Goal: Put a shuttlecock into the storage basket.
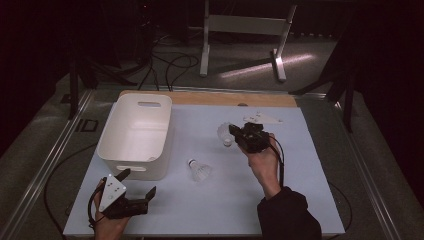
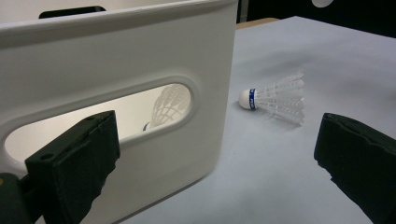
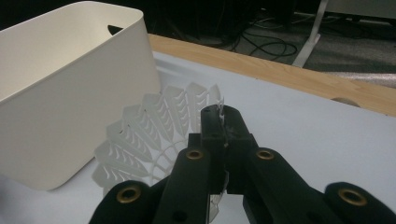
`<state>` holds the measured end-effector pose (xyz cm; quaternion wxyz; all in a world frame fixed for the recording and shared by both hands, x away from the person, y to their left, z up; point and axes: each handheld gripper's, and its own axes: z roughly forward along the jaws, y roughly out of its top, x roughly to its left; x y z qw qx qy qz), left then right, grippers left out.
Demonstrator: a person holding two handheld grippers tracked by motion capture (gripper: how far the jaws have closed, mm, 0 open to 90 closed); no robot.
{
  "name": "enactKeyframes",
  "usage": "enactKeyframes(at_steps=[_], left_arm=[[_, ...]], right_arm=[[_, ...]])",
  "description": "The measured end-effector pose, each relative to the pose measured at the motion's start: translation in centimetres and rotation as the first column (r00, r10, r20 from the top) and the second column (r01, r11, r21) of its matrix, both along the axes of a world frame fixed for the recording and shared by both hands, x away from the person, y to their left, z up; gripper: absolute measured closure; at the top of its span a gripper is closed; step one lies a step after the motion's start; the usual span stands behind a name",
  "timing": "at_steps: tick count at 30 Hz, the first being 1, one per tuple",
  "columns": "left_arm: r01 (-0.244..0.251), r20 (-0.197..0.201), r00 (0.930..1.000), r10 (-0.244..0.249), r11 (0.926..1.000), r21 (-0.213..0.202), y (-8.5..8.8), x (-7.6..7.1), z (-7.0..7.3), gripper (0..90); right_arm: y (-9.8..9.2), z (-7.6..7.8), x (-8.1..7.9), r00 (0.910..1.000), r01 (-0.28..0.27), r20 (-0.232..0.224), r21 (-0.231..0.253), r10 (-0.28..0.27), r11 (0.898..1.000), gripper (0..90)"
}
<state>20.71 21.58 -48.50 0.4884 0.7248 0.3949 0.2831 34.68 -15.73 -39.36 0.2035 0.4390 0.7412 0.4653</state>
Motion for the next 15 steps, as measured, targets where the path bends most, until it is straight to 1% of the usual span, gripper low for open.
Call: enactKeyframes(at_steps=[15], left_arm=[[0.001,-0.001,1.0000,-0.001,1.0000,0.001,0.00,0.01,-0.01,0.6]], right_arm=[[0.99,0.08,0.49,1.0000,-0.010,-0.001,-0.002,0.010,1.000,89.9]])
